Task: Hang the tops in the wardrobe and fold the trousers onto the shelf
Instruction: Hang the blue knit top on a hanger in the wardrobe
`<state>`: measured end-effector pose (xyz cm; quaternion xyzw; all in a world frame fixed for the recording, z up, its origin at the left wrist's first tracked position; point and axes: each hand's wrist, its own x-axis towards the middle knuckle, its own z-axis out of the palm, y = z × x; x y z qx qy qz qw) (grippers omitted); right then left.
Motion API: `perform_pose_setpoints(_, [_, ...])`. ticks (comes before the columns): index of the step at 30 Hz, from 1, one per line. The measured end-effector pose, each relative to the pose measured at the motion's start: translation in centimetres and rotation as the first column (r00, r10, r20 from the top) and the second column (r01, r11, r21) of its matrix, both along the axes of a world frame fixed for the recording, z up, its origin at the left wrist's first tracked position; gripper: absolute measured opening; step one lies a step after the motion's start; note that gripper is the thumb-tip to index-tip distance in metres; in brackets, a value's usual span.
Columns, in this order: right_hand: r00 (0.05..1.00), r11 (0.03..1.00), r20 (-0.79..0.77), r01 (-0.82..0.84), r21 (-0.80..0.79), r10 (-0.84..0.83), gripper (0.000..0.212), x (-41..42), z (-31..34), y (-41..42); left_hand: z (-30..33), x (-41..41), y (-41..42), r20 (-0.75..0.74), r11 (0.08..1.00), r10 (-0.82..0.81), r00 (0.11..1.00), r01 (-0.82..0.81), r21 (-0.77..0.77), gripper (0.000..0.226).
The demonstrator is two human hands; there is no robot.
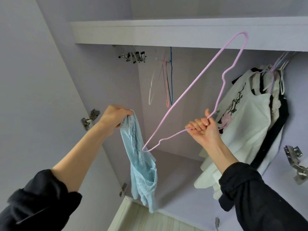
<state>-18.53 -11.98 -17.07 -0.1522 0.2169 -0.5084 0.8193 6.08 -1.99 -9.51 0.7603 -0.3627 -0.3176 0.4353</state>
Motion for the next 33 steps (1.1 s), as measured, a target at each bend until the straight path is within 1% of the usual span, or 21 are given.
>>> perform_pose_setpoints(3, [0.998, 1.000, 0.061, -0.009, -0.011, 0.009, 0.070, 0.4, 0.3, 0.3, -0.8, -0.2, -0.1, 0.025, 0.999, 0.023, 0.999, -0.024, 0.034, 0.020])
perform_pose_setpoints(5, [0.996, 1.000, 0.086, -0.004, -0.021, 0.006, 0.070, 1.0, 0.5, 0.6, -1.1, -0.6, -0.2, 0.035, 0.999, 0.005, 0.999, -0.007, 0.041, 0.016])
perform_pose_setpoints(7, [0.996, 0.999, 0.086, 0.015, -0.028, -0.013, 0.070, 1.6, 0.6, 0.8, -1.1, -1.1, -0.4, 0.049, 0.999, -0.028, 0.998, 0.027, 0.035, 0.010])
perform_pose_setpoints(9, [0.998, 0.999, 0.061, 0.035, -0.035, -0.033, 0.070, 2.2, 0.6, 0.9, -0.9, -1.4, -0.6, 0.054, 0.999, -0.049, 0.997, 0.048, 0.009, 0.012])
perform_pose_setpoints(11, [1.000, 0.999, -0.004, 0.031, -0.044, -0.031, 0.070, 2.9, 0.3, 1.1, -0.2, -1.7, -0.6, 0.020, 0.998, -0.059, 0.998, 0.059, -0.018, 0.011])
perform_pose_setpoints(13, [0.996, 0.999, -0.084, -0.003, -0.051, -0.002, 0.068, 3.6, -0.7, 1.5, 0.7, -1.9, -0.4, -0.052, 0.997, -0.052, 0.997, 0.049, -0.051, 0.010])
perform_pose_setpoints(16, [0.978, 0.998, -0.203, -0.047, -0.049, 0.036, 0.056, 4.5, -2.9, 1.9, 2.2, -1.5, -0.1, -0.151, 0.993, -0.020, 0.988, 0.002, -0.117, 0.010])
perform_pose_setpoints(18, [0.951, 0.995, -0.305, -0.078, -0.059, 0.056, 0.054, 4.6, -4.0, 1.9, 2.9, -0.7, 0.3, -0.165, 0.989, 0.021, 0.986, -0.044, -0.140, 0.007])
perform_pose_setpoints(20, [0.896, 0.984, -0.436, -0.144, -0.103, 0.085, 0.049, 4.4, -4.5, 1.8, 3.1, 0.3, 0.9, -0.141, 0.984, 0.067, 0.988, -0.089, -0.153, 0.007])
perform_pose_setpoints(22, [0.829, 0.960, -0.549, -0.227, -0.164, 0.102, 0.041, 4.0, -4.6, 1.8, 2.9, 0.9, 1.2, -0.105, 0.981, 0.091, 0.990, -0.107, -0.160, 0.014])
perform_pose_setpoints(23, [0.797, 0.944, -0.594, -0.270, -0.189, 0.109, 0.041, 3.9, -4.7, 1.9, 2.8, 1.2, 1.4, -0.088, 0.980, 0.098, 0.991, -0.112, -0.164, 0.019])
perform_pose_setpoints(25, [0.739, 0.922, -0.666, -0.322, -0.213, 0.105, 0.055, 3.7, -5.1, 2.1, 2.8, 1.6, 1.7, -0.112, 0.975, 0.111, 0.987, -0.130, -0.181, 0.021])
perform_pose_setpoints(26, [0.713, 0.924, -0.696, -0.321, -0.209, 0.090, 0.061, 3.6, -5.3, 2.1, 2.9, 1.9, 1.8, -0.151, 0.971, 0.117, 0.982, -0.145, -0.191, 0.017])
perform_pose_setpoints(27, [0.683, 0.927, -0.728, -0.310, -0.210, 0.064, 0.062, 3.4, -5.4, 2.0, 3.0, 2.2, 1.9, -0.175, 0.967, 0.125, 0.977, -0.159, -0.199, 0.013])
perform_pose_setpoints(28, [0.637, 0.929, -0.771, -0.296, -0.223, 0.018, 0.060, 3.2, -5.5, 1.9, 3.1, 2.5, 2.0, -0.164, 0.964, 0.136, 0.977, -0.169, -0.208, 0.010])
perform_pose_setpoints(29, [0.578, 0.926, -0.815, -0.288, -0.245, -0.036, 0.057, 3.0, -5.6, 1.8, 3.0, 2.8, 1.9, -0.097, 0.965, 0.142, 0.985, -0.160, -0.209, 0.007])
perform_pose_setpoints(31, [0.472, 0.914, -0.874, -0.295, -0.280, -0.115, 0.051, 2.9, -5.3, 1.5, 2.7, 2.9, 1.7, 0.146, 0.980, 0.119, 0.982, -0.093, -0.174, 0.008])
perform_pose_setpoints(32, [0.437, 0.905, -0.888, -0.305, -0.296, -0.143, 0.050, 3.0, -4.9, 1.4, 2.4, 2.7, 1.6, 0.272, 0.989, 0.092, 0.958, -0.056, -0.137, 0.011])
perform_pose_setpoints(33, [0.410, 0.892, -0.895, -0.320, -0.319, -0.173, 0.049, 3.2, -4.4, 1.3, 2.1, 2.5, 1.5, 0.360, 0.995, 0.060, 0.931, -0.029, -0.091, 0.013])
